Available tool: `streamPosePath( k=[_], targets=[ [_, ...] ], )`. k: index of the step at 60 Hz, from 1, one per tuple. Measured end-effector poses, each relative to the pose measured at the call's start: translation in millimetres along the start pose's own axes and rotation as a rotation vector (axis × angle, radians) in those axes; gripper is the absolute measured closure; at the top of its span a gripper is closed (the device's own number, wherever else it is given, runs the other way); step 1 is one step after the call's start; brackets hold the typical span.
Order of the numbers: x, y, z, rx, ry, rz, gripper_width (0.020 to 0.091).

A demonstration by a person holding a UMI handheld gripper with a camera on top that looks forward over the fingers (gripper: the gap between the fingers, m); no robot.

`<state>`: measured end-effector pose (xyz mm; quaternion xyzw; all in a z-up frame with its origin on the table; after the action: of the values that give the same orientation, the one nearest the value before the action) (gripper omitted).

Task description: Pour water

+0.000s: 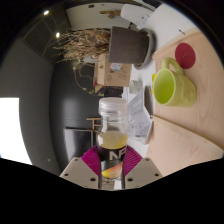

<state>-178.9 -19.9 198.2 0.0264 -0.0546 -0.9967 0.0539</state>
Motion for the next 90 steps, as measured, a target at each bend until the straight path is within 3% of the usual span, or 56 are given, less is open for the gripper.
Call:
streamPosePath(
  k=[14, 33, 42, 49, 64, 75, 90],
  targets=[
    [-32, -12, -26, -0.044, -0.351, -0.019, 0.0854],
    [-39, -15, -31, -0.022, -0.390, 0.037, 0.0853],
    [-42, -16, -15, 0.013, -0.170, 0.080, 0.0854],
    [-63, -6, 16, 0.010, 0.117, 0.063, 0.0853],
    [-132, 25, 69, 0.109, 0.906, -0.092, 0.0850],
    [-210, 43, 44, 0.287, 1.218, -0.184, 0.0850],
    [-255, 44, -47, 0.460, 1.361, -0.119, 0.0850]
  ],
)
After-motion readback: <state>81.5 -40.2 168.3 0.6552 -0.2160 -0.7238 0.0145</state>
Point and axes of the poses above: the point between the fingertips, and its own axes, seen from behind it with the camera up: z to the left, x down, y backward, against the way the camera looks, the point moved 8 cm from there along y, backward, against the way the camera looks, and after that the axes turned 1 degree about y, right-handed, at the moved point
